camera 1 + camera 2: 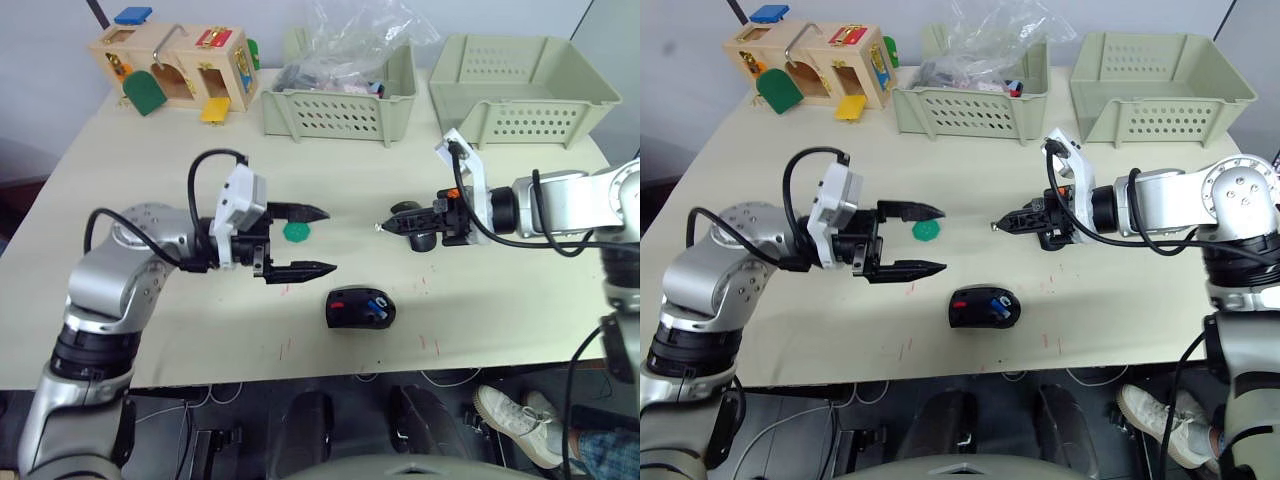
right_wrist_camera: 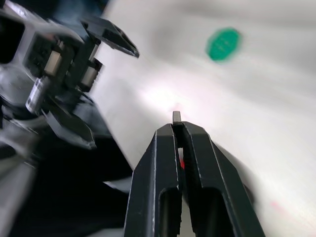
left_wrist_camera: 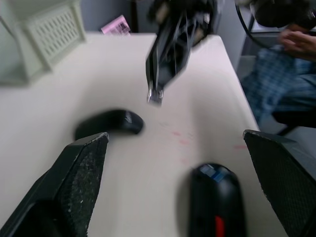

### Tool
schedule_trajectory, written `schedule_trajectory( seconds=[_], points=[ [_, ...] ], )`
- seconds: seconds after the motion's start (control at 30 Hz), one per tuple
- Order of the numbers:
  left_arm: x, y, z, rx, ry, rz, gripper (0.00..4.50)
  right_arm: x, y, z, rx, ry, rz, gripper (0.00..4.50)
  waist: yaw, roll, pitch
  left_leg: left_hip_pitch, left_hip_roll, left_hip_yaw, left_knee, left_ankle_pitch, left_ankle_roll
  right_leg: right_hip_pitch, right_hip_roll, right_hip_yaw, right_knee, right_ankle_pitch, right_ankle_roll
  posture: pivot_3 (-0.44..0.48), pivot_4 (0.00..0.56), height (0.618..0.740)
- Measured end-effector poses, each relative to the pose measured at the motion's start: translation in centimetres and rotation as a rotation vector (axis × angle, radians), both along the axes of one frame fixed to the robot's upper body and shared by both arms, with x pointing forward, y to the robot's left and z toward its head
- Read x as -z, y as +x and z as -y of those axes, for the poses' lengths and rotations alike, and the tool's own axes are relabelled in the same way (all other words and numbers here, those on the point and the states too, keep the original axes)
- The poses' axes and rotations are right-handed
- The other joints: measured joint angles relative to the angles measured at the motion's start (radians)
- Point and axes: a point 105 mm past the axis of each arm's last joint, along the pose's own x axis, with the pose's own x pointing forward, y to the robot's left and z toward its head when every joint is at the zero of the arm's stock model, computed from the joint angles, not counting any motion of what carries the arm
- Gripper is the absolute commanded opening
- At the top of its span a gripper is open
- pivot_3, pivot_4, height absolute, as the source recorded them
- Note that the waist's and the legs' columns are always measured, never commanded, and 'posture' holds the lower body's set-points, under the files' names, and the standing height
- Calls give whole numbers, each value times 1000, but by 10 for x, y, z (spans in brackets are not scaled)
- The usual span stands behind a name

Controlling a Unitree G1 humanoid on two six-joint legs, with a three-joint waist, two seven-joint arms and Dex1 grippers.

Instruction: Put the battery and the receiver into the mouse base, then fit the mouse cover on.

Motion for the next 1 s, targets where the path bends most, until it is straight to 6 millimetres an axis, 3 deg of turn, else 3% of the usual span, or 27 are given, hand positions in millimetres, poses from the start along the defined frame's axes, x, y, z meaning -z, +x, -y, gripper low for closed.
schedule_trajectory(
  seconds=[0.17, 0.33, 0.5, 1.0],
  points=[
    [17, -6, 3, 41, 42, -24, 4438, 2, -11, 12, -49, -146, -1, 0, 5, 2, 1, 0, 0, 1, 0, 0, 0, 0, 0, 1, 0, 0, 0, 0, 150, 740],
    [47, -14, 11, 127, 116, -60, 4438, -8, -27, 24, -117, -307, 48, 0, 5, 2, 1, -1, -1, 1, 0, 0, 0, 0, -1, 1, -2, 0, 0, 0, 150, 740],
    [82, -1, 23, 146, 245, 10, 4438, -13, -41, 22, -204, -410, 59, 0, 7, 7, 3, -1, -1, 1, 1, 0, 0, -1, -2, 1, -1, 0, 0, 0, 150, 740],
    [86, 12, 47, 149, 258, 89, 4438, -11, -44, 16, -255, -443, 27, 0, 6, 7, 4, -5, 0, 1, 1, 0, 0, -4, -4, 1, 0, 0, 0, 0, 150, 740]
  ],
)
